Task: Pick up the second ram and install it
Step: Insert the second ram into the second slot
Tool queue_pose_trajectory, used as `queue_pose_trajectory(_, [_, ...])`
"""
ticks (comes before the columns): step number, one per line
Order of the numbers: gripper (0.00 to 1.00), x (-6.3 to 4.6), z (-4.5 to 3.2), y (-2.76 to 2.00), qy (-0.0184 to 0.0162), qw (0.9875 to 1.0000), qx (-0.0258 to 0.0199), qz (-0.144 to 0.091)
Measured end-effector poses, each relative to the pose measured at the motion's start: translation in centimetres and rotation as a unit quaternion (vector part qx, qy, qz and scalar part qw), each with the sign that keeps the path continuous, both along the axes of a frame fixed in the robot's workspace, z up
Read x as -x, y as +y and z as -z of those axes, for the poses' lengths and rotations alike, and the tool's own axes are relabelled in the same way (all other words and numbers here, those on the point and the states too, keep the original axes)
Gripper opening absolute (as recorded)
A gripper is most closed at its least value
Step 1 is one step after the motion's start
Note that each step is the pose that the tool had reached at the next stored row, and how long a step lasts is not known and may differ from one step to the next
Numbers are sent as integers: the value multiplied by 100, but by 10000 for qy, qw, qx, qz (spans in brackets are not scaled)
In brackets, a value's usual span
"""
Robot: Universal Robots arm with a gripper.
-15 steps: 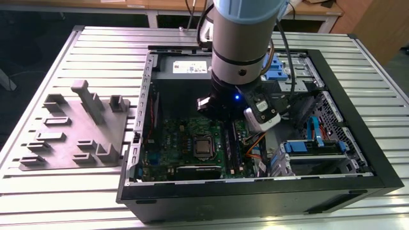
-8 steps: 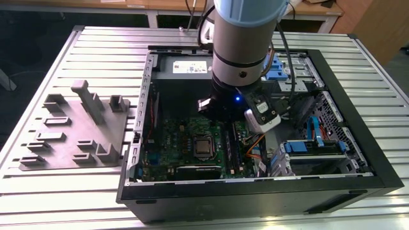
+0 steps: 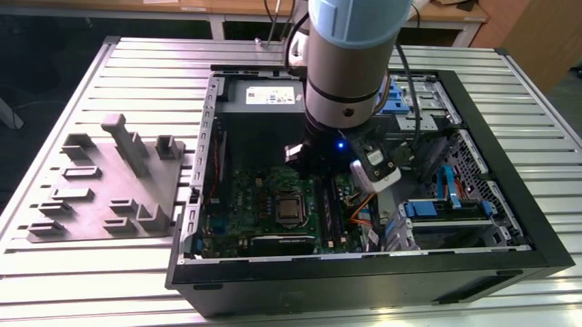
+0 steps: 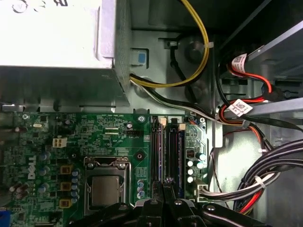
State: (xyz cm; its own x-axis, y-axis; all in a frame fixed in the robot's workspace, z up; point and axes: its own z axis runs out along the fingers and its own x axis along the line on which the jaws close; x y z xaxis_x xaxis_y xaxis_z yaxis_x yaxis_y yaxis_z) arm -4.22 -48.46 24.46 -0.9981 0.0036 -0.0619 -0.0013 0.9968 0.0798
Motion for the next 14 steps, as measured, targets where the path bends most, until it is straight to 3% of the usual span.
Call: queue_pose_trajectory(14, [12,-22,84,0,0,10000,0,0])
